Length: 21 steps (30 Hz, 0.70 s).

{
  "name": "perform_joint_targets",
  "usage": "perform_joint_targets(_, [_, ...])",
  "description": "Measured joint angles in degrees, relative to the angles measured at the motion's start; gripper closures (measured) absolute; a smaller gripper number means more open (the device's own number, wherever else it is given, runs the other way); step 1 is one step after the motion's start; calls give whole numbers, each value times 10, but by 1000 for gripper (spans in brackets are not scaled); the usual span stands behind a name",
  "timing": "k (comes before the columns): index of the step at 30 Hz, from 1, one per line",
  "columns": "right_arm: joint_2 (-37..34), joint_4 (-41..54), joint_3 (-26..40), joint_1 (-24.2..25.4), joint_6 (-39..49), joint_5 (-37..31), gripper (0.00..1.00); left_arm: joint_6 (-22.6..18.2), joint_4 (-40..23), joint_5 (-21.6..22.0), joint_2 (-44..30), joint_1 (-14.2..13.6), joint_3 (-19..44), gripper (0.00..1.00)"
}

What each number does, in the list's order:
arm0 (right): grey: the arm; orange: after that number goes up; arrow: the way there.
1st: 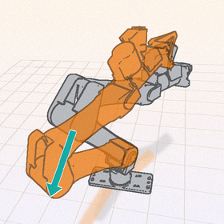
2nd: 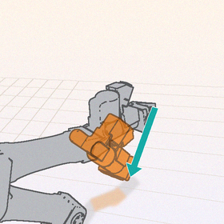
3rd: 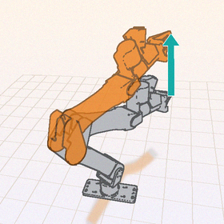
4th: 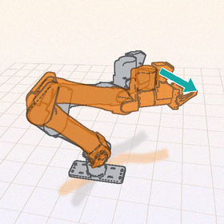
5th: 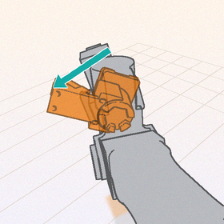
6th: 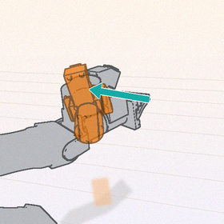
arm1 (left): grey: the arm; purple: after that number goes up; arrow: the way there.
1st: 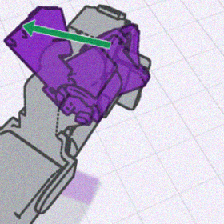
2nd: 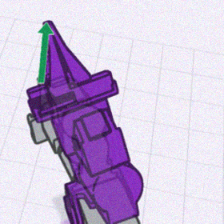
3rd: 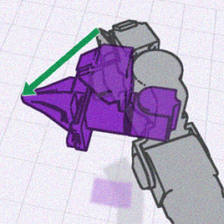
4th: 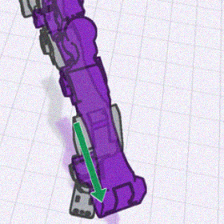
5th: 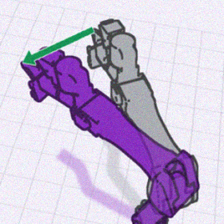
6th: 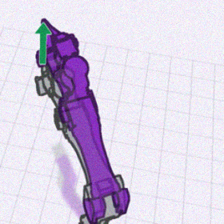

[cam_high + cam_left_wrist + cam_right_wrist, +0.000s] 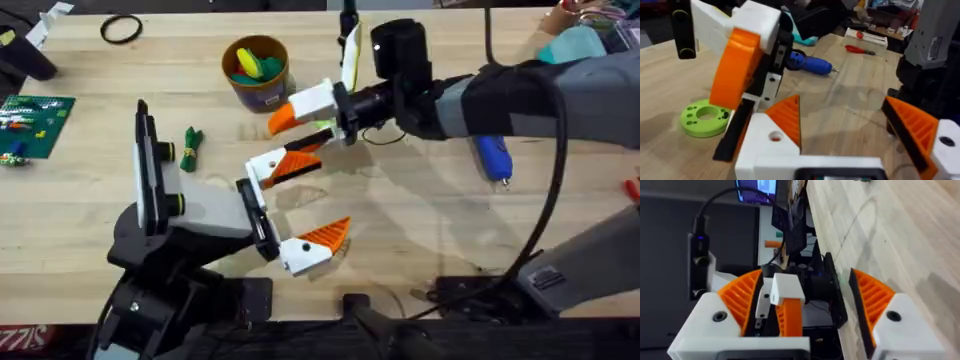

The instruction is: Pick up the gripper from the table and insert it into the empty holder that is missing its gripper. Then pick up a screw, insert it into the mounting hole, and use the screwdriver to tighten it. Finally, clean up the table by picking up the vegetable and placing it into the bucket.

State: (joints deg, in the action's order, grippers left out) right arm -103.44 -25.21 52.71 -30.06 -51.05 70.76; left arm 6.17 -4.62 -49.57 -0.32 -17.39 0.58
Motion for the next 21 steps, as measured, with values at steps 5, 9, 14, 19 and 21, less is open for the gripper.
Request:
perform_joint_targets(5, [0,1,0,35,0,30,5,0,0,-2,0,0,0,14])
perform_joint_targets(9, [0,3,0,49,1,40,6,0,-1,-3,0,0,0,14])
perform_joint_targets(14, [0,3,0,54,1,43,6,0,-1,-4,0,0,0,14])
perform_joint_targets(19, [0,3,0,54,1,44,6,0,-1,-4,0,0,0,14])
perform_joint_targets(21, [0,3,0,54,1,44,6,0,-1,-4,0,0,0,14])
